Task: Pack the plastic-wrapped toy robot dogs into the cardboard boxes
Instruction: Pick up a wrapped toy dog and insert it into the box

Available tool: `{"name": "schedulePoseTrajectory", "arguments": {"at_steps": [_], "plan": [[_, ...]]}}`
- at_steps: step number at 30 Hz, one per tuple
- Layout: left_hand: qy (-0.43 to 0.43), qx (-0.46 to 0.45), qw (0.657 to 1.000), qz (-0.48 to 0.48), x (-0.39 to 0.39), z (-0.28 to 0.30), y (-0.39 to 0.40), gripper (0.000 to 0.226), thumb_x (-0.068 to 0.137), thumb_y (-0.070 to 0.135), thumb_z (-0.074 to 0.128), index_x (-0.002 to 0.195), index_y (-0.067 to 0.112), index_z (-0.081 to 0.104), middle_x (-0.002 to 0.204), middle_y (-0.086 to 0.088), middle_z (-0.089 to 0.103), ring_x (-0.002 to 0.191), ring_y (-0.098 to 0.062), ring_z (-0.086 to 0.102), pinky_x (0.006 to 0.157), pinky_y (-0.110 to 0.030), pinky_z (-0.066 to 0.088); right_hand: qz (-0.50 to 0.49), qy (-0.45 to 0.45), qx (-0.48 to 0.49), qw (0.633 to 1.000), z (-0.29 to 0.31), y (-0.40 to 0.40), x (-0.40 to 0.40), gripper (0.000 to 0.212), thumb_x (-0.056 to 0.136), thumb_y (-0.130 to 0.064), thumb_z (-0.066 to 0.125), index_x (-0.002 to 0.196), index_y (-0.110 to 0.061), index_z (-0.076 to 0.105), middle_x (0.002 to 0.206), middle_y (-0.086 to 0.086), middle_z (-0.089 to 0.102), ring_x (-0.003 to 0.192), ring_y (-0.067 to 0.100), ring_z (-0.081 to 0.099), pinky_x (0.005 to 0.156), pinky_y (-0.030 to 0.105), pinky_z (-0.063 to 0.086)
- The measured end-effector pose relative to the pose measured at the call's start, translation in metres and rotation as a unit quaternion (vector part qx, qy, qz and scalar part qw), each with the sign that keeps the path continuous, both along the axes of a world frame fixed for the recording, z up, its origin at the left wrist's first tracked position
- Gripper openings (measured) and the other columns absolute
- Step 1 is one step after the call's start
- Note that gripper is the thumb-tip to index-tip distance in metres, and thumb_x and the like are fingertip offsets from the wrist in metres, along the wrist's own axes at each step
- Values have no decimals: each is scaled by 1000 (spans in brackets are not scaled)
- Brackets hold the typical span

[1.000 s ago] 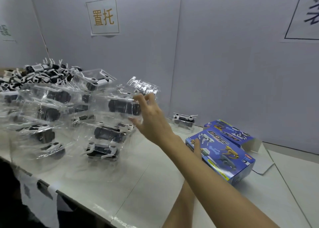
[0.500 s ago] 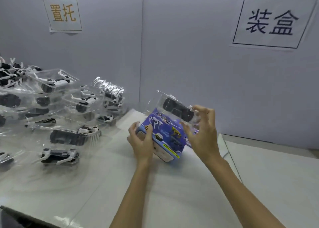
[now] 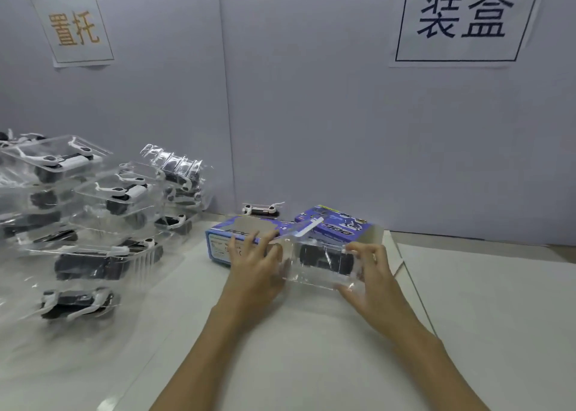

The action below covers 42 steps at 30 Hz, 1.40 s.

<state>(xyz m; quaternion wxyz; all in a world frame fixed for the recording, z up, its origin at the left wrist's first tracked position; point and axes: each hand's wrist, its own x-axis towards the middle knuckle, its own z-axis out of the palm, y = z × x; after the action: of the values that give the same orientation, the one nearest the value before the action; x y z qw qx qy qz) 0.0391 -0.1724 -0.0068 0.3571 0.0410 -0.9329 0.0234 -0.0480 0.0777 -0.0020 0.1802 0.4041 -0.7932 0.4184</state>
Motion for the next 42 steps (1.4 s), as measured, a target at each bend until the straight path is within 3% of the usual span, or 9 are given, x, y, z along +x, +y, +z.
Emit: {"name": "schedulePoseTrajectory", "arguments": {"at_steps": [5,7,10,14,18,25,28,35,42], "plan": [[-121,28,992,-35,5,-9,-10,29,87,39,75,109,24,65,166,8,35,155,-33,28,120,-67,13,-4,-119,193,974,-2,20,-2,83,54,-86,77,118,-46,44,137,-22,19,126,3,44,98,29,43],[-117,39,992,-39,7,-8,-9,25,91,40,69,113,29,63,168,14,29,157,-28,22,122,-63,9,-37,-141,185,972,2,20,-1,67,66,-95,55,108,-44,49,142,-24,17,119,0,48,91,30,42],[-76,58,994,-44,11,-7,-3,22,92,32,70,113,26,67,161,11,44,151,-31,37,120,-66,18,-90,-157,132,975,7,16,0,52,88,-79,32,92,-36,60,149,-17,28,100,9,64,83,33,44],[-1,51,998,-30,10,1,12,14,89,23,79,100,18,72,140,6,66,130,-36,61,108,-70,38,-126,-191,33,973,10,14,0,7,98,-32,68,91,-33,68,134,-3,44,83,17,69,85,38,54],[52,78,995,-45,12,6,21,16,83,13,82,94,16,71,119,6,73,117,-31,67,107,-68,41,-57,-311,-57,947,10,12,-3,65,92,-3,70,143,-36,48,130,1,47,102,-13,57,75,10,48],[-42,140,985,-96,18,12,20,73,87,16,68,154,38,47,133,20,61,128,-16,51,118,-57,28,-109,-327,-225,911,2,1,0,53,91,14,51,122,-25,70,104,-9,66,76,-6,64,55,7,46],[-47,111,988,-97,18,11,23,81,85,20,67,158,41,39,132,22,60,119,-16,52,115,-56,30,-167,-330,-284,885,-5,-6,0,61,86,14,41,109,-32,73,100,1,70,67,25,53,51,28,44],[-74,42,989,-117,11,9,45,93,80,30,55,165,36,20,139,18,55,101,-21,41,110,-48,32,-198,-319,-342,861,-11,-22,10,59,81,17,39,102,-29,70,125,5,66,103,37,64,75,42,52],[-66,82,990,-93,6,3,50,101,79,25,55,167,31,5,135,16,54,99,-20,33,109,-44,32,-202,-310,-358,857,-1,-20,13,62,78,17,36,98,-33,68,118,-3,64,99,30,62,78,45,53]]}}
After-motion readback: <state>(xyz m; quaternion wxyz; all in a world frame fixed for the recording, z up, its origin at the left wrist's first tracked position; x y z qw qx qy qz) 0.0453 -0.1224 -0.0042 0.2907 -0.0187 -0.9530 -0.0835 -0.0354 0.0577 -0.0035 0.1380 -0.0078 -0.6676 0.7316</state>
